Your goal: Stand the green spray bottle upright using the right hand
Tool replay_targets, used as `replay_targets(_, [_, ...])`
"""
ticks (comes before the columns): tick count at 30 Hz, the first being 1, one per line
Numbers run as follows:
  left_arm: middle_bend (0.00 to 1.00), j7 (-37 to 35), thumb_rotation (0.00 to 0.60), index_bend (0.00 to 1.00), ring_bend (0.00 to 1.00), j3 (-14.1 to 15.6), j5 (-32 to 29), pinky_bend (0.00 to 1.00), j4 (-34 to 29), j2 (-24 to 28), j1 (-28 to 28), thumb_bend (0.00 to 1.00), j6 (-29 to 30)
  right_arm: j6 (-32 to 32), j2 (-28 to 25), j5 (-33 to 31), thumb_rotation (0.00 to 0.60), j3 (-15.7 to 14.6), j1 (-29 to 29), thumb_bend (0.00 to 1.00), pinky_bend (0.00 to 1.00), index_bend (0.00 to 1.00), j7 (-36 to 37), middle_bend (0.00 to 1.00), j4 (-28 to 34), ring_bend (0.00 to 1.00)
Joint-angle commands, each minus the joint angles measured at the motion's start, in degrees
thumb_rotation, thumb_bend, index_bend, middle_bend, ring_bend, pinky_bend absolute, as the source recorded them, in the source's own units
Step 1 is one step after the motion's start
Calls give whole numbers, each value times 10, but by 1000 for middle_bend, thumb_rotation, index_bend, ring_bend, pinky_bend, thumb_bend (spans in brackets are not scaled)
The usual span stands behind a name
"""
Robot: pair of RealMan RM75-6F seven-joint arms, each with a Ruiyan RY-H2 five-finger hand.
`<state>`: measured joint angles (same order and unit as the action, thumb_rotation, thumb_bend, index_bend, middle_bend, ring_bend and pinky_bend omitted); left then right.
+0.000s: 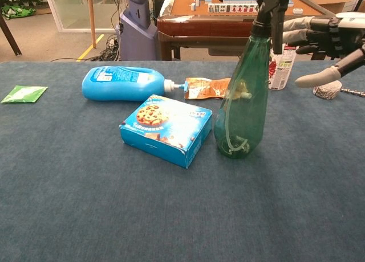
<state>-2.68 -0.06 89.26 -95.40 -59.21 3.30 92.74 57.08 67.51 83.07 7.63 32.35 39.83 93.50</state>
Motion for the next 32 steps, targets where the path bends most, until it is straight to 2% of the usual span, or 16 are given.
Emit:
replay_targets(1, [47,0,600,315,47,-1,-1,30,1,0,-1,255,-1,57,-34,-19,600,-11,-43,231,0,105,-102,169,41,39])
replay_targets(5, [47,2,600,315,47,-2,-1,30,1,-2,-3,255,-4,127,-48,-37,600,-21,-88,292,16,191,-220,259,93,108])
replay_targets(9, [47,5,600,314,47,-3,0,30,1,-3,-6,255,-7,186,-63,-34,600,-40,-131,294,27,211,-329,283,133,130])
replay_targets(12, [47,6,600,314,47,-4,0,30,1,-4,-8,255,-7,219,-71,-27,600,-53,-158,294,27,211,-372,286,149,135])
replay_targets(24, [47,10,600,314,47,-5,6,30,-4,-4,-10,255,-3,304,-97,27,600,-102,-251,294,41,211,-384,286,181,135])
replay_targets(32, [47,20,600,315,47,-2,18,30,-14,-4,-13,255,-3,308,-102,66,600,-113,-268,294,41,213,-398,286,183,135])
